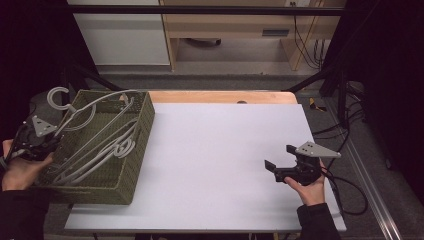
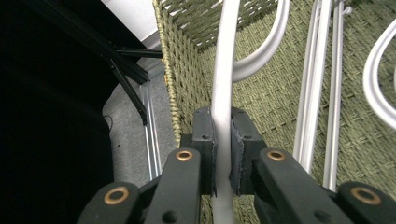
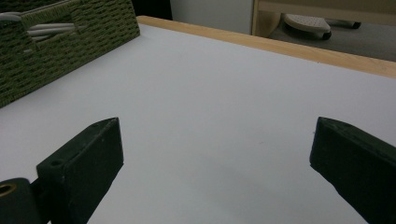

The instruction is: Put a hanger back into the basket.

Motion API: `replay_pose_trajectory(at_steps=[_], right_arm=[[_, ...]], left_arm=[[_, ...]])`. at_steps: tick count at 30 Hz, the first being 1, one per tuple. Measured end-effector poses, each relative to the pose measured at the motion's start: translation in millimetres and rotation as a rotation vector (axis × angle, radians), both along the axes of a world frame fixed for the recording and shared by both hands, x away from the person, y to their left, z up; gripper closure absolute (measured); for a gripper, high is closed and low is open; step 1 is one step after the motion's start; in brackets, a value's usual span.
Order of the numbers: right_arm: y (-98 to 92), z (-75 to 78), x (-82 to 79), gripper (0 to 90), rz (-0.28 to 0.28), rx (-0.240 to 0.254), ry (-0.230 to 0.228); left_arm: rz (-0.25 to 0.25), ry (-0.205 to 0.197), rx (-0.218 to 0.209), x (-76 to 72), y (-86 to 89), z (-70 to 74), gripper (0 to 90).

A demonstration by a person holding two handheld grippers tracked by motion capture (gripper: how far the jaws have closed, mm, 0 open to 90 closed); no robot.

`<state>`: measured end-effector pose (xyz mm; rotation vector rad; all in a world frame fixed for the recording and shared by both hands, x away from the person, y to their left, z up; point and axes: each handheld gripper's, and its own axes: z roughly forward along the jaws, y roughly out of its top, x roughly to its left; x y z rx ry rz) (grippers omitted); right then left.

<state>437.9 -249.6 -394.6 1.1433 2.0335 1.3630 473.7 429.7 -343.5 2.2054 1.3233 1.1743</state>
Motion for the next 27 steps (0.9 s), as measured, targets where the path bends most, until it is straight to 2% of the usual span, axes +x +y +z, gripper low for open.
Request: replay_pose_trajectory(at_steps=[5,8,9,12,17,19,23,26,27], right_arm=[[-0.1,0.0,-0.3,3.2,0.007,-0.003,0.000],[0.1,0.0,-0.3,3.2,0.003,0.001,0.000],[-0.2,-0.1,-0.2,3.3,0.008,-0.002,-0.001],[0.8,-0.6,0.1,3.3,0.005,-0.001,0.001],[2.0,-1.2,0.1,3.2,0.010,-0.002,0.005],[1.8,-1.0,0.0,3.2,0.010,-0.001,0.004],[1.7,-0.8,-0.2,3.1,0.012,0.000,0.003],[1.7,-0.8,-0.1,3.1,0.013,0.001,0.002],[1.8,-0.8,-0.2,3.1,0.013,0.001,0.003]], left_arm=[[-0.003,0.024,0.052,2.1,-7.0,-9.4,82.4],[0.001,0.058,0.079,4.0,-10.5,-19.0,82.2],[0.008,0.050,0.080,3.6,-10.7,-20.8,82.2],[-0.003,0.048,0.039,1.0,-8.8,-18.8,81.9],[-0.062,0.080,0.015,-7.6,-20.7,-13.8,80.7],[-0.081,0.098,-0.010,-11.7,-24.4,-11.9,79.6],[-0.128,0.168,-0.082,-17.3,-30.8,-11.0,76.8],[-0.135,0.207,-0.081,-21.2,-36.9,-16.6,75.8],[-0.137,0.217,-0.095,-22.7,-38.0,-18.7,75.5]])
